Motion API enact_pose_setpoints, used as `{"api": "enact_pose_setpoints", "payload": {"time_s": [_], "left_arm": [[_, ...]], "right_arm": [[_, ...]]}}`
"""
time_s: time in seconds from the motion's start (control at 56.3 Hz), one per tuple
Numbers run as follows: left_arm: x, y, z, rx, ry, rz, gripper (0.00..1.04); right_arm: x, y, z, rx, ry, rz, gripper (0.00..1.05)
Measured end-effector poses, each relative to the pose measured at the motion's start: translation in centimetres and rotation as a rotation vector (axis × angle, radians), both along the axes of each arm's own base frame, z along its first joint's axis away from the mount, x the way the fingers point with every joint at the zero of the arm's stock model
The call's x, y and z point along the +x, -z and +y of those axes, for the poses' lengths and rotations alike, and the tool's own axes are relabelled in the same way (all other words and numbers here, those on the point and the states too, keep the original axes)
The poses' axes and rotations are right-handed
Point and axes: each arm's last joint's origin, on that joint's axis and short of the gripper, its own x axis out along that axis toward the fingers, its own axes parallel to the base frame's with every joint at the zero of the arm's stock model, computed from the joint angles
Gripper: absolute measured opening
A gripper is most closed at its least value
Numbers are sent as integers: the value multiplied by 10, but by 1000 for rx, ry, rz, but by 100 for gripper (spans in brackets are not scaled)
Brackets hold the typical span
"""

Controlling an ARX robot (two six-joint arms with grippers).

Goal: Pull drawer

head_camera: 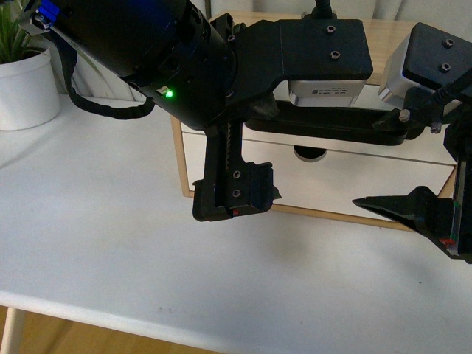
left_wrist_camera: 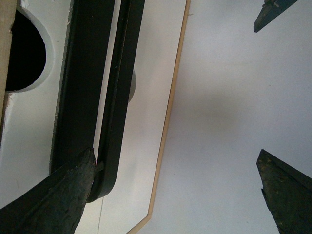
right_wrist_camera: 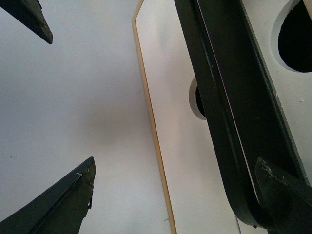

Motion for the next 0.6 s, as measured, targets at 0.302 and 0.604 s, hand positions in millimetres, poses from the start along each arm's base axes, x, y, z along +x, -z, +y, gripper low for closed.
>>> {"api": "enact_pose_setpoints", "payload": {"time_s": [0.302,0.604], "left_arm": [[0,1,-3,23,9,-4,99],[2,5,-7,31,15,-19,99]], "right_arm": [[0,0,-1,-1,1,-1,96],[1,0,-1,-1,2,-6,96]]}}
